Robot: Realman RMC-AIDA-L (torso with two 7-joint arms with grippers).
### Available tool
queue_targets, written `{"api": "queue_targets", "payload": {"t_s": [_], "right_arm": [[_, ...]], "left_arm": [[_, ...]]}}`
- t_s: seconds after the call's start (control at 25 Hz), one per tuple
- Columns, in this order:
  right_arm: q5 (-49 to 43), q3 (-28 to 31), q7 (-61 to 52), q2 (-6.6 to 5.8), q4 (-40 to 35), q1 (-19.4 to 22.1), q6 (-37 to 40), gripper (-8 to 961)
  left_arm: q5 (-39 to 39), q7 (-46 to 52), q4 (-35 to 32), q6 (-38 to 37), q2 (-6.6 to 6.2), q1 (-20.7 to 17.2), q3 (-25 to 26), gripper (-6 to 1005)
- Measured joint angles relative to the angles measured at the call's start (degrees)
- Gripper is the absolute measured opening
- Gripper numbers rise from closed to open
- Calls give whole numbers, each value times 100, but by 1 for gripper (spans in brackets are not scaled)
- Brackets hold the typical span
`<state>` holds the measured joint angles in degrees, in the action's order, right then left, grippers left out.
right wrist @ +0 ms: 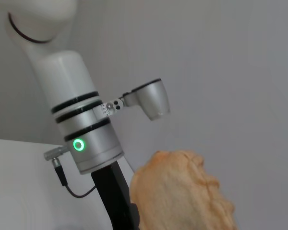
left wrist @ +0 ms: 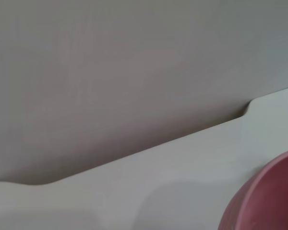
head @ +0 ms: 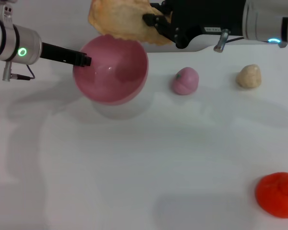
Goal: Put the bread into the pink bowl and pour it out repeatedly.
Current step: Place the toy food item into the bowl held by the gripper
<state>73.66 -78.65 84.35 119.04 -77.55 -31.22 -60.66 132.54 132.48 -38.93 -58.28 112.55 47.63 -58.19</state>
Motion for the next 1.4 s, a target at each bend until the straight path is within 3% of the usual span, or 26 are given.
{"api": "queue_targets", "payload": {"t_s": [0.6,1.4], "right_arm": [[62,-1282,170,-10,700,-210,1781,124],[66,-1723,170,-14,1151,-528,2018,122]], "left_arm": [[0,-80,-39,7,153,86,7,40],[0,-91,-36,66,161,106,-24,41]]}}
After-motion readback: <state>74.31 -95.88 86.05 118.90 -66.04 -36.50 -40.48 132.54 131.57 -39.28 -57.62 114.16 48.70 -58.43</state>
